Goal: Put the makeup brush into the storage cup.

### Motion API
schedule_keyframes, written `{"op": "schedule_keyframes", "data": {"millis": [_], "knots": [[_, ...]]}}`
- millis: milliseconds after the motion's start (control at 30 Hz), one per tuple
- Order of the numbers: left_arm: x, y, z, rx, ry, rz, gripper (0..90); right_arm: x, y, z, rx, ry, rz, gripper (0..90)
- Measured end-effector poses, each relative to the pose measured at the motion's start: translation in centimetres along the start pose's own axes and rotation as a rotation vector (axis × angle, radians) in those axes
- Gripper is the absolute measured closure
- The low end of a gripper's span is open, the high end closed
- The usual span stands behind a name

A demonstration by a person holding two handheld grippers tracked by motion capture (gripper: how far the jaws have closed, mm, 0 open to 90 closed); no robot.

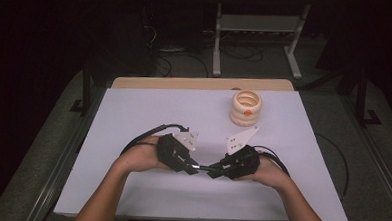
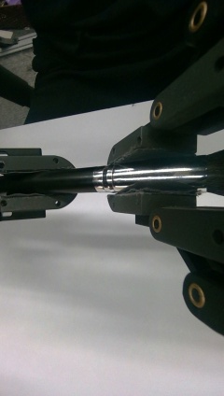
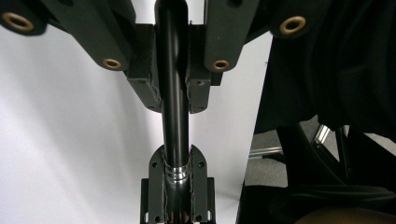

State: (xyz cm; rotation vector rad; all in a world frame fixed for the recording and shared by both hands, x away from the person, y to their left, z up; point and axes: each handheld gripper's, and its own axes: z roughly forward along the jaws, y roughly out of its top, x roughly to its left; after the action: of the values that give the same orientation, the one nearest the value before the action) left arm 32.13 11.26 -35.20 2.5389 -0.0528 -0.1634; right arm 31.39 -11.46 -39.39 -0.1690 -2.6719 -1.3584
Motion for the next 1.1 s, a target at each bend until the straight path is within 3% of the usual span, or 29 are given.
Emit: {"op": "schedule_keyframes", "data": {"millis": [200,300,467,500,667,867,1100], "knots": [[-0.3,0.2,0.6,0.042,-0.014,0.004,76.4,0.4,0.3,0.0,0.017,-0.007,0.02,61.1],[-0.3,0.3,1.0,0.061,-0.01,0.005,76.4,0.7,0.7,-0.1,0.053,-0.027,0.004,57.9],[-0.4,0.4,1.5,0.107,-0.018,0.012,76.4,1.3,1.3,-0.1,0.101,-0.066,-0.037,58.6],[-0.4,0.4,1.6,0.114,-0.017,0.013,76.4,1.5,1.4,-0.1,0.121,-0.069,-0.018,59.0],[-0.6,0.5,2.0,0.152,-0.018,0.023,76.4,1.8,1.6,0.6,0.154,-0.073,-0.031,62.0],[-0.8,0.7,2.4,0.168,-0.016,0.027,76.4,1.7,1.6,1.5,0.189,-0.079,-0.063,63.8],[-0.9,0.8,2.6,0.181,-0.025,0.03,76.4,1.6,1.5,2.0,0.218,-0.086,-0.066,67.1]]}}
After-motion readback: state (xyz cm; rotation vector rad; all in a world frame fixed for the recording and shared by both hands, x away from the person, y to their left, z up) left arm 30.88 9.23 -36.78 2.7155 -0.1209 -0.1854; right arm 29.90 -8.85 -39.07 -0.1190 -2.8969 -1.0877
